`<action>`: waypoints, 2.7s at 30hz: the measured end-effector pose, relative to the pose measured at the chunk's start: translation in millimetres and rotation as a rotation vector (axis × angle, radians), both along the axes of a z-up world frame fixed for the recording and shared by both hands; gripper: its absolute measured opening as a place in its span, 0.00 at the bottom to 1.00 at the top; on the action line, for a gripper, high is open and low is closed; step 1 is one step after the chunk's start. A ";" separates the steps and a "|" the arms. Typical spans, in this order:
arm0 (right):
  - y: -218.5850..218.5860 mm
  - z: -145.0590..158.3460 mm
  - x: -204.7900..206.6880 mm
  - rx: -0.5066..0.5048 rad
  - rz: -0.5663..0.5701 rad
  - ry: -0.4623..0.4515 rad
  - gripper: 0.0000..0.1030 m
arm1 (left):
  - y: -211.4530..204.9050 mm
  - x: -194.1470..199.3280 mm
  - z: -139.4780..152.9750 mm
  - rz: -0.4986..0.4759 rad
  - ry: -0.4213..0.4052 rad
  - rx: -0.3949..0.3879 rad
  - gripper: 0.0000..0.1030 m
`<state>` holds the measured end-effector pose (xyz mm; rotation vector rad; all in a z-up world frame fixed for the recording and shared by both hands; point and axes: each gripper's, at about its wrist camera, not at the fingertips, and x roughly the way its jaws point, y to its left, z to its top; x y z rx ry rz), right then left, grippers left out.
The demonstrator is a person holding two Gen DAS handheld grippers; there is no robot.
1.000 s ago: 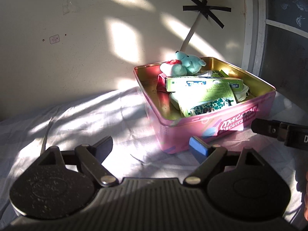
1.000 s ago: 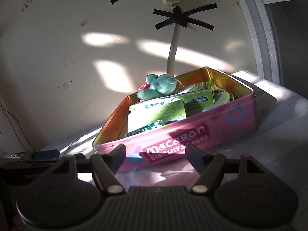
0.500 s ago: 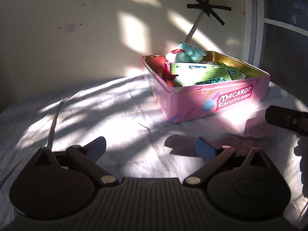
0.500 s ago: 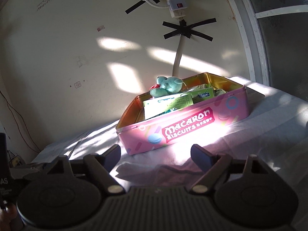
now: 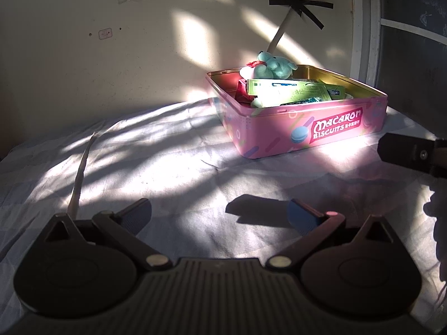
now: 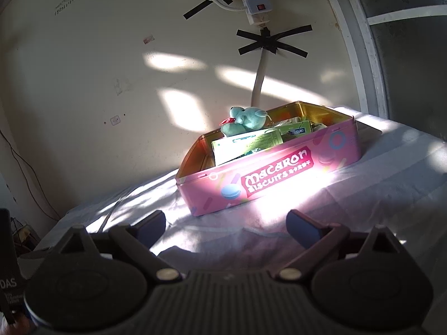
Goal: Organize objects
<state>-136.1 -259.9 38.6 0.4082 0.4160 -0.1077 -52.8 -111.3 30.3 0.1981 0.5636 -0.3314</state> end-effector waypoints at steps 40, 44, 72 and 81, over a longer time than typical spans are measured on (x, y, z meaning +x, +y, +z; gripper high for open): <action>-13.9 -14.8 6.1 0.051 -0.007 0.027 0.95 | -8.6 -3.2 -5.3 0.011 0.002 0.055 1.00; -14.9 -16.0 6.7 0.057 -0.006 0.031 0.95 | -9.3 -2.8 -6.1 0.014 0.002 0.062 1.00; -18.6 -19.2 8.9 0.070 0.007 0.042 0.96 | -8.9 0.0 -6.6 0.064 -0.030 0.115 1.00; -19.3 -20.9 10.3 0.071 0.010 0.043 0.96 | -9.9 -0.1 -7.7 0.067 -0.034 0.128 1.00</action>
